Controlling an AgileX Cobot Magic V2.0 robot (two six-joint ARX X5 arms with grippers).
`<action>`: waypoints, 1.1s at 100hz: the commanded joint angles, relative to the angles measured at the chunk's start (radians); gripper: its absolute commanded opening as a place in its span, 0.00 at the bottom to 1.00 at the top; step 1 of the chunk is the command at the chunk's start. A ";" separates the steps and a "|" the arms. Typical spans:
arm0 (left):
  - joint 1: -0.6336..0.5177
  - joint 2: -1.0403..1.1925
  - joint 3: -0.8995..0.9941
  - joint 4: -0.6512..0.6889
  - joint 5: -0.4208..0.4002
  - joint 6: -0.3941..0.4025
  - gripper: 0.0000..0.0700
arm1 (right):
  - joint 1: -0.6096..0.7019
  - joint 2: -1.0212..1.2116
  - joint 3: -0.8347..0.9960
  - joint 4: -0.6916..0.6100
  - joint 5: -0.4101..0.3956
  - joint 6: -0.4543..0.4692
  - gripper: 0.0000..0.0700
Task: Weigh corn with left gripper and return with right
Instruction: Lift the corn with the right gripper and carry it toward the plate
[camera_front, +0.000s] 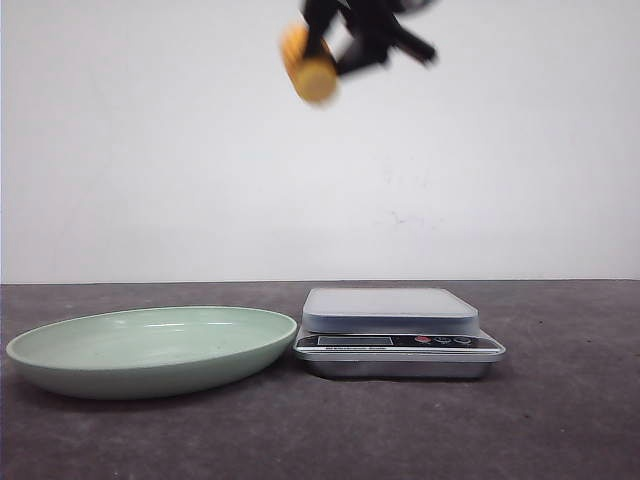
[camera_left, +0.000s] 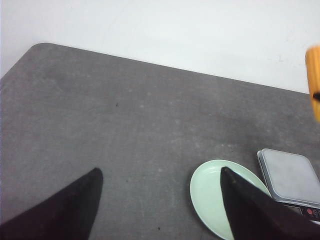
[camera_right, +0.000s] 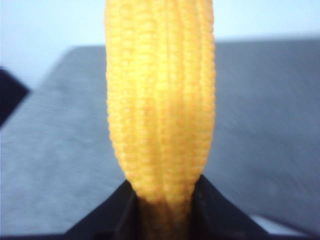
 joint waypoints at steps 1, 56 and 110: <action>-0.006 0.006 0.013 -0.053 -0.019 0.009 0.61 | 0.035 0.006 0.057 0.006 0.000 -0.077 0.00; -0.006 0.006 0.013 -0.051 -0.048 0.005 0.61 | 0.175 0.055 0.074 -0.289 0.009 -0.099 0.00; -0.006 0.006 0.013 -0.047 -0.048 0.005 0.61 | 0.237 0.282 0.074 -0.434 -0.010 -0.026 0.00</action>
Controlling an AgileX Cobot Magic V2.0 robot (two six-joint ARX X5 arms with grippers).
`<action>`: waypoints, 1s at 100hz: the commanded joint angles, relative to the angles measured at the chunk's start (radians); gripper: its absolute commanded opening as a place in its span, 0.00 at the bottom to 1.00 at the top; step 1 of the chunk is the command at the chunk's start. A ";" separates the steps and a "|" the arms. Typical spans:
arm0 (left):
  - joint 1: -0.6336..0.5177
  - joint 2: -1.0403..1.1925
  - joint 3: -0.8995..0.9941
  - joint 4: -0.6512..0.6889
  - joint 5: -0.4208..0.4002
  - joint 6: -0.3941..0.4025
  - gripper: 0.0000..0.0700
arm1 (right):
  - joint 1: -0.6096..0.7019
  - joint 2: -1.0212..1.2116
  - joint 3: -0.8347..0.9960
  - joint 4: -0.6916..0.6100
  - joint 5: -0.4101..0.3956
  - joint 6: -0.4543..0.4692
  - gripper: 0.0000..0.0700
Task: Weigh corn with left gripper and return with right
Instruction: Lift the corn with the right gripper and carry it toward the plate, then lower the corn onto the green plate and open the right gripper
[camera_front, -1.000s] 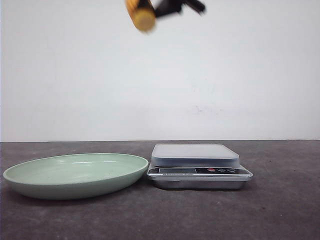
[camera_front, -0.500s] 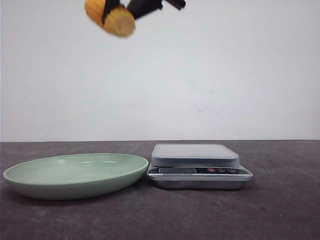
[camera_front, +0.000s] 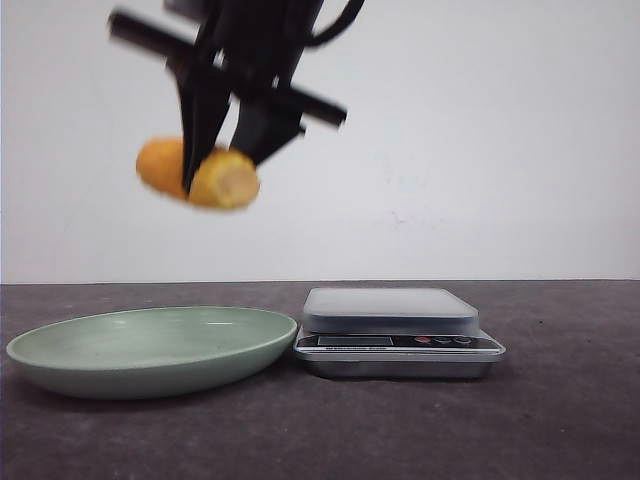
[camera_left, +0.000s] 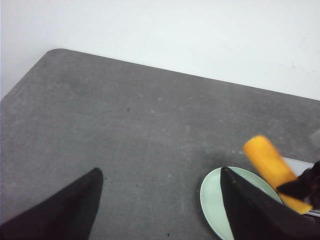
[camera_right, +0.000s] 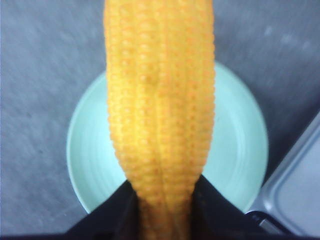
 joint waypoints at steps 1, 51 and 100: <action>-0.006 0.006 0.013 -0.048 -0.007 0.005 0.61 | 0.017 0.044 0.015 0.001 -0.009 0.042 0.00; -0.006 0.006 0.013 -0.048 -0.007 0.005 0.61 | 0.010 0.138 0.015 0.006 -0.129 0.163 0.57; -0.006 0.006 0.013 -0.048 -0.006 0.005 0.48 | -0.012 -0.021 0.020 0.018 -0.031 0.137 0.35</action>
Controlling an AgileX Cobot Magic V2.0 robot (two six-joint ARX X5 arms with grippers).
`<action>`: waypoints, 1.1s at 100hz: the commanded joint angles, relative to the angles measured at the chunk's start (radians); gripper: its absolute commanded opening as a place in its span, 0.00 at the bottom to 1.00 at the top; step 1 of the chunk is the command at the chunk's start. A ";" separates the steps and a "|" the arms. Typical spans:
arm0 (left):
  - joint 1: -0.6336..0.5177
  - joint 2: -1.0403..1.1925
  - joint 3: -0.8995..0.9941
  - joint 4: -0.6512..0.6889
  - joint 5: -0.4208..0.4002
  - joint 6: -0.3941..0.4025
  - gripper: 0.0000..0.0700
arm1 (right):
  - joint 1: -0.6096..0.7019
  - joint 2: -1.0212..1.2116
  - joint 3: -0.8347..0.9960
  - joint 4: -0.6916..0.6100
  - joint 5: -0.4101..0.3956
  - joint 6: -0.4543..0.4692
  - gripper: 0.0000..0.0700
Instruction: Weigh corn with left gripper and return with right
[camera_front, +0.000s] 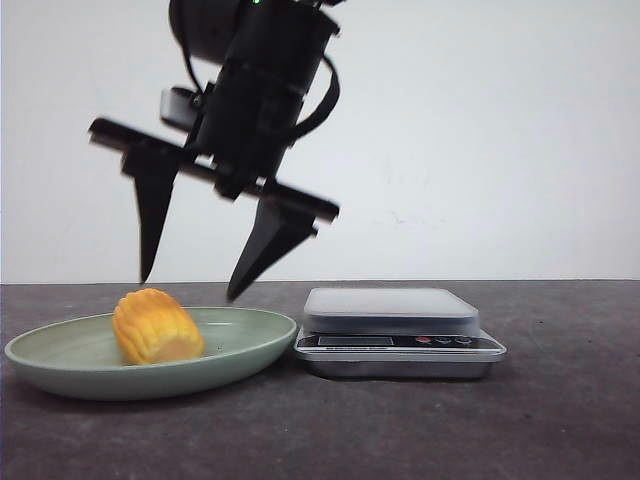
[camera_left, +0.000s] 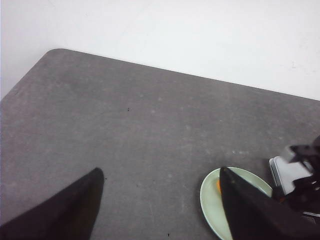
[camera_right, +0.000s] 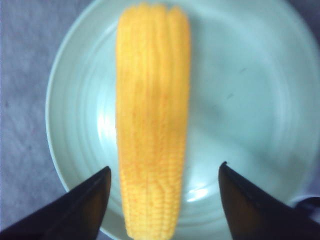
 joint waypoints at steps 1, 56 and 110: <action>-0.006 0.006 0.013 -0.048 -0.006 0.005 0.47 | 0.017 -0.085 0.021 0.014 0.052 -0.022 0.32; -0.006 0.006 0.013 -0.047 -0.002 0.003 0.00 | 0.246 -0.671 -0.050 0.180 0.444 -0.473 0.01; -0.006 0.006 0.014 -0.047 -0.002 -0.146 0.00 | 0.308 -0.922 -0.257 0.175 0.444 -0.567 0.01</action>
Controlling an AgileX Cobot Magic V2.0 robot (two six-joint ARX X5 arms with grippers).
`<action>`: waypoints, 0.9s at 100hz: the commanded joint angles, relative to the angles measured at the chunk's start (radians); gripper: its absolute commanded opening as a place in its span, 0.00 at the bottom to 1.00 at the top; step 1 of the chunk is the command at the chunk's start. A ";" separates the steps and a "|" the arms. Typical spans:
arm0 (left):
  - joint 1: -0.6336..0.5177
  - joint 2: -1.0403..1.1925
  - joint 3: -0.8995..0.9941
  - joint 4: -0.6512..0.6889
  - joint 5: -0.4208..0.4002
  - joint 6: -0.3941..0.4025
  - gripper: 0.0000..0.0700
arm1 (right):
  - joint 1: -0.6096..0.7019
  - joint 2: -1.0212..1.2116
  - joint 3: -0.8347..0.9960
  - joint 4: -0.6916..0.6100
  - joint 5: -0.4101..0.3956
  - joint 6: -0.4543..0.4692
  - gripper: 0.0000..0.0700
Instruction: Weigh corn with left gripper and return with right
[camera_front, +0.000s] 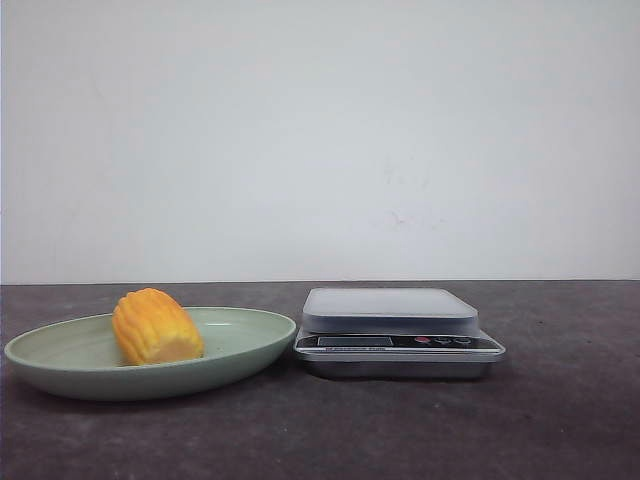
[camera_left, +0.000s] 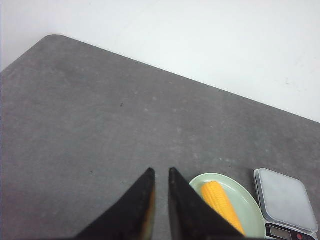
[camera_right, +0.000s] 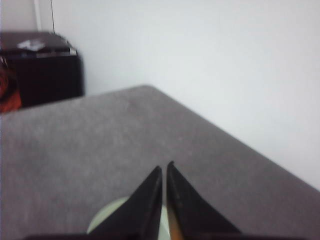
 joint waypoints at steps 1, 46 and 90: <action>-0.006 0.006 0.014 -0.047 -0.003 -0.012 0.00 | 0.013 0.006 0.013 0.009 0.001 -0.009 0.01; -0.006 0.006 0.014 -0.047 -0.003 -0.013 0.00 | 0.013 0.007 0.013 0.009 0.001 -0.009 0.01; -0.006 0.006 0.014 -0.047 -0.003 -0.013 0.00 | -0.103 -0.074 -0.007 -0.164 -0.008 -0.016 0.01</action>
